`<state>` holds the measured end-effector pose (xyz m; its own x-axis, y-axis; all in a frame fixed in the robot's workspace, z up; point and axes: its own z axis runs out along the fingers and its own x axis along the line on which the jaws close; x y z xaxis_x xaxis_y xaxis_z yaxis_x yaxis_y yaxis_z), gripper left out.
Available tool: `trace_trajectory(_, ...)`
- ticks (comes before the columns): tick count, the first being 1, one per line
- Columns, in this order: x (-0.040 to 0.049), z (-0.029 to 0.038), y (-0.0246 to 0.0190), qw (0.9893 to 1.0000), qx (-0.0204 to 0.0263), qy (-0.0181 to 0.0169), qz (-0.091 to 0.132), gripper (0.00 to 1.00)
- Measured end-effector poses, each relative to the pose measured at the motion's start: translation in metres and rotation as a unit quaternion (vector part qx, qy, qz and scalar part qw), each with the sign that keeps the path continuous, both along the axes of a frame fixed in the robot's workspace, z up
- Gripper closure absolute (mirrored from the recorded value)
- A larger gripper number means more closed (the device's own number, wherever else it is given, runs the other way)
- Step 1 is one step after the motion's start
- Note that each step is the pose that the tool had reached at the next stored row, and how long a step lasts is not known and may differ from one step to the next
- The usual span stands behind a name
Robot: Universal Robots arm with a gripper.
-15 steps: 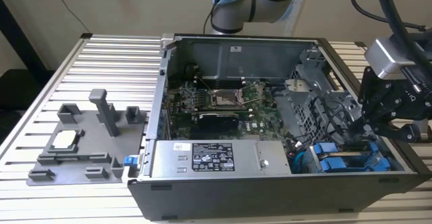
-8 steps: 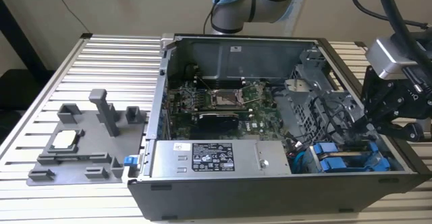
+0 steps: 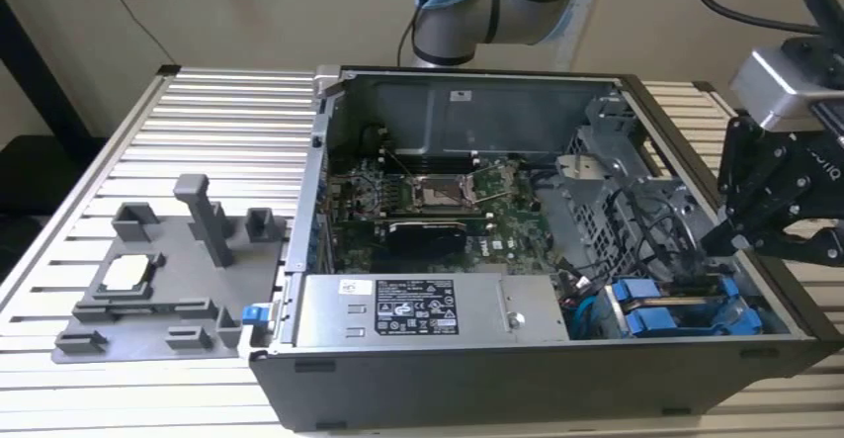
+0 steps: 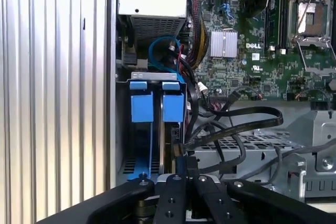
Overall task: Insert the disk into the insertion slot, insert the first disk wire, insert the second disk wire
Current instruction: 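Insert the second disk wire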
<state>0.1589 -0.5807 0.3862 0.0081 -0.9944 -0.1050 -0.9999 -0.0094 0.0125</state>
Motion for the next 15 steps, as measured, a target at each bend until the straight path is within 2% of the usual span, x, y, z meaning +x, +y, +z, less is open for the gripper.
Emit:
trace_trajectory(2, 0.0, 0.0061, 0.0002, 1.0, -0.0001, -0.0021, 0.0, 0.89)
trace_trajectory(3, 0.0, 0.0066, 0.0002, 1.0, 0.0, -0.0027, 0.0, 0.89)
trace_trajectory(15, 0.0, 0.0067, 0.0002, 1.0, -0.0028, -0.0029, 0.0, 0.89)
